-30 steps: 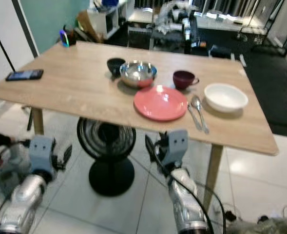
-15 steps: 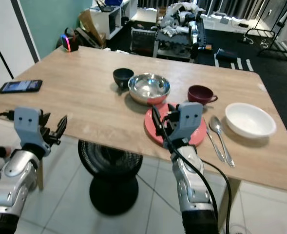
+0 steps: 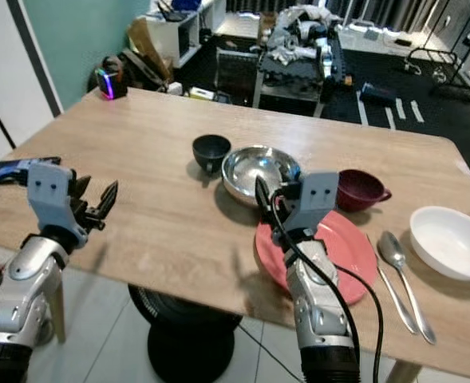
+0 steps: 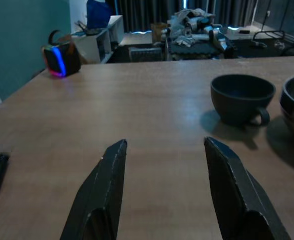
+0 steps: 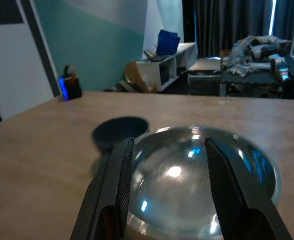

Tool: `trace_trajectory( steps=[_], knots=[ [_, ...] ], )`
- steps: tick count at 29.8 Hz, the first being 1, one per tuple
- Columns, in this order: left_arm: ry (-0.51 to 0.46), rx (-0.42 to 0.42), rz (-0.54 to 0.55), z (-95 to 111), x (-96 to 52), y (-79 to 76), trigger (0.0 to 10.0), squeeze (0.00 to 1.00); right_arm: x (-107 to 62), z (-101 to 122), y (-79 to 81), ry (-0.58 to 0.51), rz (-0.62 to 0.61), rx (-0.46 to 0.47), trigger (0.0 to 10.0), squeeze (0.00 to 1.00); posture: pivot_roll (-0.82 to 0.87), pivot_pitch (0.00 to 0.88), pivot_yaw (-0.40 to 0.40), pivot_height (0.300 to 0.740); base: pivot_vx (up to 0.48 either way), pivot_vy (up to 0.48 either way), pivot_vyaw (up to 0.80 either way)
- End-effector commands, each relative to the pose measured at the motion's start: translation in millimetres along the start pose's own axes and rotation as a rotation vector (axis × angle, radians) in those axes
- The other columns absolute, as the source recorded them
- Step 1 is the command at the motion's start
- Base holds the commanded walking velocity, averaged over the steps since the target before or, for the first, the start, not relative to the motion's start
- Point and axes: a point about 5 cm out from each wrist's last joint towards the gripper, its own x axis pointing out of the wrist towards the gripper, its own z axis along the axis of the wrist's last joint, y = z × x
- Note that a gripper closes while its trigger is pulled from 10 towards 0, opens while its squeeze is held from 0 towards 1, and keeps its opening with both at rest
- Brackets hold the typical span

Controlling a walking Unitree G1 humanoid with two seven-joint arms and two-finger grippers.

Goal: Setting the table

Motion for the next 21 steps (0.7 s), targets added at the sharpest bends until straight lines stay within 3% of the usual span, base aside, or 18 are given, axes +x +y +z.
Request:
trace_trajectory(
  steps=[1, 18, 21],
  knots=[
    [0.019, -0.006, -0.017, -2.5, -0.7, -2.9, 10.0, 0.00, -2.5, -1.3, -4.7, 0.012, -0.019, 0.002, 10.0, 0.00, -0.03, 0.000, 0.084, 0.740, 0.000, 0.000, 0.00],
    [0.043, 0.000, -0.044, -2.5, -1.4, -7.6, 10.0, 0.00, -3.8, -3.2, -6.2, 0.026, -0.022, -0.001, 10.0, 0.00, -0.03, 0.000, 0.086, 0.740, 0.000, 0.000, 0.00],
    [0.073, 0.023, -0.067, -2.3, 0.0, -6.0, 10.0, 0.00, -1.4, -2.0, -6.7, 0.036, -0.024, -0.039, 10.0, 0.00, -0.03, 0.000, 0.086, 0.740, 0.000, 0.000, 0.00]
  ],
)
